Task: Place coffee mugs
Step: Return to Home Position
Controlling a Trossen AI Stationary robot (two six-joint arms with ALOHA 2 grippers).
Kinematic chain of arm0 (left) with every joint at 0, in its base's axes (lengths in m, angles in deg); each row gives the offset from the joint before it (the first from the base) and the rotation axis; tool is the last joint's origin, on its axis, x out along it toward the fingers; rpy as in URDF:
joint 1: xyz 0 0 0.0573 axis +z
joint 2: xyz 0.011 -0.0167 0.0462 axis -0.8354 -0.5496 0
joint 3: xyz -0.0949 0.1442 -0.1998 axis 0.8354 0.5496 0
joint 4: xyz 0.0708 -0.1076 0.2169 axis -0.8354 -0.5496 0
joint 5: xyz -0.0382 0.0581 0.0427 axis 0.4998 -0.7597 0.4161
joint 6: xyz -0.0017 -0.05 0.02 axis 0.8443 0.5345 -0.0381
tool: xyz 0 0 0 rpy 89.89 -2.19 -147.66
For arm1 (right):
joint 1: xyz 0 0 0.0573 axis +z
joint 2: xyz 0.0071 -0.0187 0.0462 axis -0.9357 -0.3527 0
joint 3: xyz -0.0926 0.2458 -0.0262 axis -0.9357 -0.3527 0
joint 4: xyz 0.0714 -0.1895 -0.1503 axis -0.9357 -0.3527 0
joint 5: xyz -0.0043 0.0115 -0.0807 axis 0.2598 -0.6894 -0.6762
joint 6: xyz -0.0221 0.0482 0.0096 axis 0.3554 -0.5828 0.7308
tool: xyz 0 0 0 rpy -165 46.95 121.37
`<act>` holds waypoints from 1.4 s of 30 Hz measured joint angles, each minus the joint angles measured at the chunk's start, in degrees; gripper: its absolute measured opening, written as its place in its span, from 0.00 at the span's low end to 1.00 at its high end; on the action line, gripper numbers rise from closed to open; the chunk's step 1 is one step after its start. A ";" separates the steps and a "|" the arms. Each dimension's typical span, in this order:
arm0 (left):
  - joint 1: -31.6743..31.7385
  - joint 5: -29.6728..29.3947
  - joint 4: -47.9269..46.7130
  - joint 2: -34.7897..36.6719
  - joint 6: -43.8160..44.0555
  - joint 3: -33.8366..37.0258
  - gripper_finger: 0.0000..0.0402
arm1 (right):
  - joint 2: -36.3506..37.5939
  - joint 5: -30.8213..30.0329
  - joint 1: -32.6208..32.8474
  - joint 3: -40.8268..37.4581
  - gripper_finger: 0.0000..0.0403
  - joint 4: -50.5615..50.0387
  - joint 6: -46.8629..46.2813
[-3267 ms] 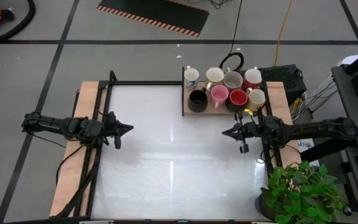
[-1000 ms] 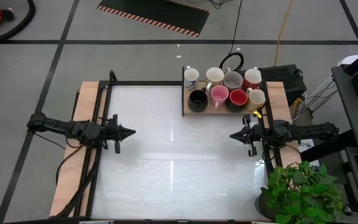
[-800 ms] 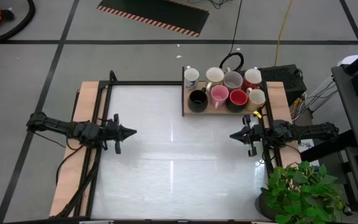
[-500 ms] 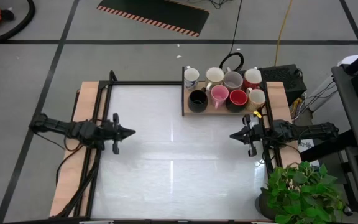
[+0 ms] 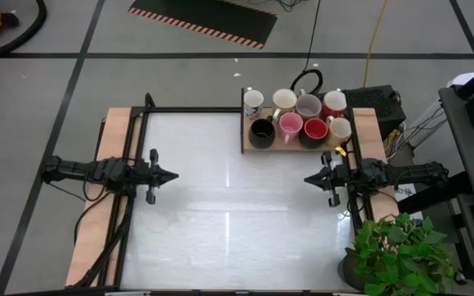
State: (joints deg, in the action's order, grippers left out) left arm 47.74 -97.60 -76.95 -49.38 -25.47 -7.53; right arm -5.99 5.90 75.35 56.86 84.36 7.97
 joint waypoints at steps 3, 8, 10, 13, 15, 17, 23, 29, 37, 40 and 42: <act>2.31 1.24 -0.15 0.00 -1.12 0.00 0.00 | 0.00 -0.01 0.00 0.00 0.00 -0.02 0.00; 6.82 3.90 -0.35 0.00 -1.35 -0.02 0.00 | -0.02 -0.01 0.00 0.01 0.00 -0.04 0.00; 8.58 5.23 -0.44 0.00 -1.34 0.00 0.00 | -0.02 -0.01 0.00 0.02 0.00 -0.04 0.01; 11.14 7.47 -0.54 0.00 -1.10 0.00 0.00 | -0.02 -0.01 0.00 0.01 0.00 -0.07 0.01; 12.49 8.54 -0.57 0.00 -0.67 0.00 0.00 | -0.02 -0.01 0.00 0.02 0.00 -0.07 0.01; 13.34 8.60 -0.55 0.00 -0.43 0.00 0.00 | -0.02 -0.01 0.00 0.01 0.00 -0.07 0.01; 14.20 8.51 -0.54 0.00 -0.14 0.02 0.00 | -0.02 -0.01 0.00 0.02 0.00 -0.09 0.00; 14.09 8.51 -0.50 -0.13 9.77 0.02 0.00 | -0.02 -0.01 0.00 0.01 0.00 -0.09 0.01; 14.09 8.49 0.53 -0.13 15.73 0.07 0.00 | -0.02 -0.01 -0.01 0.02 0.00 -0.11 0.01; 14.09 8.47 0.48 -0.15 15.80 0.07 0.00 | -0.02 -0.01 -0.02 0.02 0.00 -0.12 0.00; 14.09 8.48 0.53 -0.15 15.82 0.07 0.00 | -0.02 -0.01 -0.02 0.01 0.00 -0.12 0.01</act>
State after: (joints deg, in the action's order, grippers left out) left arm 61.83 -89.12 -76.42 -49.54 -9.65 -7.46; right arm -6.02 5.89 75.33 56.86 84.24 7.97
